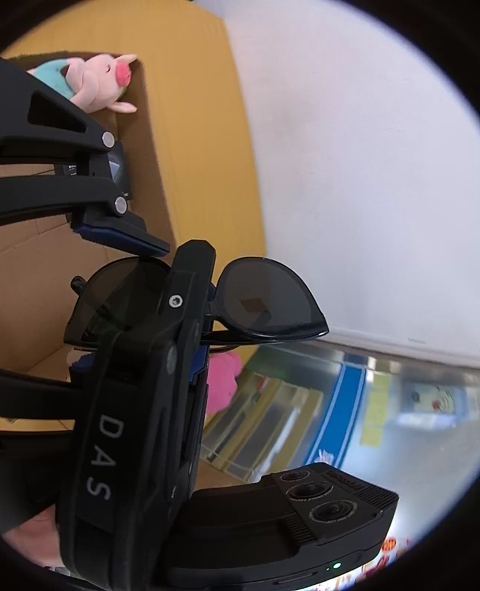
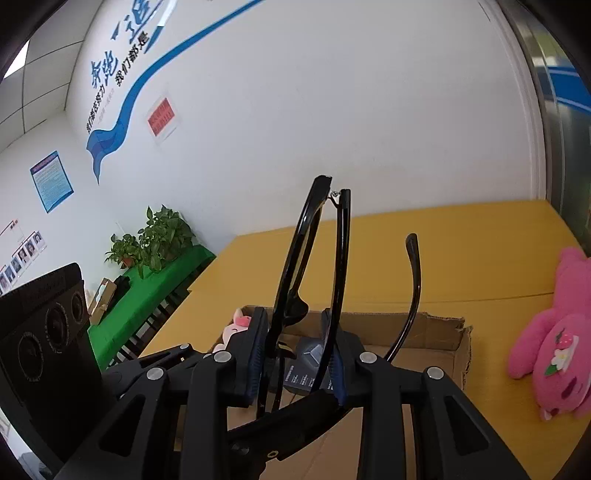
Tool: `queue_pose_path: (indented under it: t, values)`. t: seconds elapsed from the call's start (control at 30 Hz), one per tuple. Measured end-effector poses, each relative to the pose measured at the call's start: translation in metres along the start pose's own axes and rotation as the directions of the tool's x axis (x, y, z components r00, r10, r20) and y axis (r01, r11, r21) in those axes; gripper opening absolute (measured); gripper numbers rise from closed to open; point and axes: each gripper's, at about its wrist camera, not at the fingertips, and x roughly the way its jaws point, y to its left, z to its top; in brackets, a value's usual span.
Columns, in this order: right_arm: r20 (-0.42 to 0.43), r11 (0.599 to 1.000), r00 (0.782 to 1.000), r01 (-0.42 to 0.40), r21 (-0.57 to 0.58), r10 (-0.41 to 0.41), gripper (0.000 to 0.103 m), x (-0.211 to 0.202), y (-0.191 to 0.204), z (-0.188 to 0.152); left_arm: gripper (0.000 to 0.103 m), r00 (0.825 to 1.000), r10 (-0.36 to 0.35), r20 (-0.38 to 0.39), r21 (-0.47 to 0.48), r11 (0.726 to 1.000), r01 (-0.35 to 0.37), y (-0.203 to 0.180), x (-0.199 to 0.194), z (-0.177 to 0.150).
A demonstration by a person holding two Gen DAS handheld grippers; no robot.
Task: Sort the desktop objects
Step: 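Close the left tool on the sunglasses lens and lift them over the box, then lower the sunglasses into the box and open the left tool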
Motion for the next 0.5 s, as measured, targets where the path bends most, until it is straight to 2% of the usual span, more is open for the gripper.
queue_pose_path:
  t: [0.1, 0.2, 0.37, 0.5]
  values:
    - [-0.081, 0.998, 0.997, -0.007, 0.060, 0.012, 0.032, 0.041, -0.032, -0.003, 0.045, 0.997, 0.003, -0.076, -0.062, 0.998, -0.008, 0.020, 0.042, -0.007]
    - [-0.176, 0.991, 0.983, -0.019, 0.136, 0.043, 0.032, 0.085, -0.063, -0.015, 0.045, 0.987, 0.001, -0.163, -0.129, 0.991, -0.022, 0.036, 0.082, -0.023]
    - [-0.308, 0.963, 0.946, -0.020, 0.268, 0.105, 0.033, 0.142, -0.106, -0.047, 0.045, 0.956, 0.000, -0.295, -0.183, 0.981, -0.056, 0.052, 0.127, -0.054]
    - [-0.362, 0.932, 0.917, -0.024, 0.361, 0.164, 0.034, 0.163, -0.127, -0.070, 0.045, 0.931, 0.004, -0.365, -0.202, 0.976, -0.083, 0.057, 0.144, -0.071]
